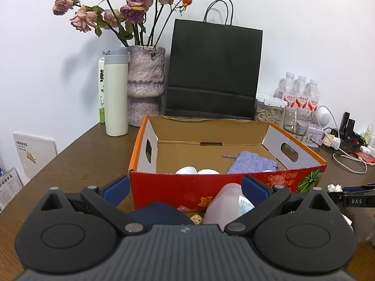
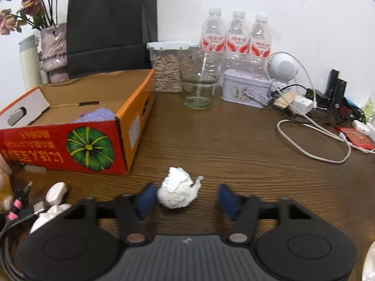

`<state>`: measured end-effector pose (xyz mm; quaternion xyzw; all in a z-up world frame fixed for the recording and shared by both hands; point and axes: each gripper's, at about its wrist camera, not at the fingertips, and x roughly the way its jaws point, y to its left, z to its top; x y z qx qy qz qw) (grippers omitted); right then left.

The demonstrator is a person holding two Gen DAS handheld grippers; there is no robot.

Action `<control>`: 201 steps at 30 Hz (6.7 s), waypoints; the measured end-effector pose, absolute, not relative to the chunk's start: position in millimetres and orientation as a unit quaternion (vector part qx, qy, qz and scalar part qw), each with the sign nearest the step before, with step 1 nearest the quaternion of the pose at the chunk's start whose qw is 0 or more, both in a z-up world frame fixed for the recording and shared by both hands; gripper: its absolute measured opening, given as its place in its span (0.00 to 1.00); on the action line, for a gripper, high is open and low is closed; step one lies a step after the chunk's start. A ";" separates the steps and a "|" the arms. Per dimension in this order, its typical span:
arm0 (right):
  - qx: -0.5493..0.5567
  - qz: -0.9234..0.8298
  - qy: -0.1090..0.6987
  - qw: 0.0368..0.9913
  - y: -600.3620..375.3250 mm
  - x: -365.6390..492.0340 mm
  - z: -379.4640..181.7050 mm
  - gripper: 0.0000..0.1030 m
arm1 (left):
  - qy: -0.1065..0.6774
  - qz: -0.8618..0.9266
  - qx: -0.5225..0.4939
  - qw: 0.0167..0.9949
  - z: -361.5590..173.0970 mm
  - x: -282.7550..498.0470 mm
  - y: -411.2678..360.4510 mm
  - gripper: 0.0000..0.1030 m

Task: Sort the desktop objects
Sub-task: 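Move the right gripper to the white tissue and close on it, then grasp the red rose with the left gripper while the right holds the tissue, then carry the rose and tissue over the box with both grippers, then open both grippers to drop the rose and tissue into the box, then grasp the navy pouch with the left gripper while the right grasps the white tissue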

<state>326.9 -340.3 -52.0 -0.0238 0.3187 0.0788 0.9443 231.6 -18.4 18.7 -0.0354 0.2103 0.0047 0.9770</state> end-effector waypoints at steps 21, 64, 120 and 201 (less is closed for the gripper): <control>-0.063 0.085 0.247 0.963 -299.7 256.7 -28.6 0.22 | 0.196 0.027 -0.057 0.979 24.6 174.2 20.4 1.00; -0.056 0.135 0.221 0.964 -238.3 159.8 -27.2 0.22 | 0.307 0.007 -0.036 0.951 -27.8 150.9 45.8 0.47; -0.012 0.165 0.202 0.965 -219.1 335.6 40.3 0.22 | 0.204 -0.066 -0.050 0.975 52.1 304.2 -10.9 0.35; -0.024 0.178 0.203 0.963 -221.9 283.2 28.0 1.00 | 0.175 -0.044 -0.020 0.983 42.8 256.7 -20.1 1.00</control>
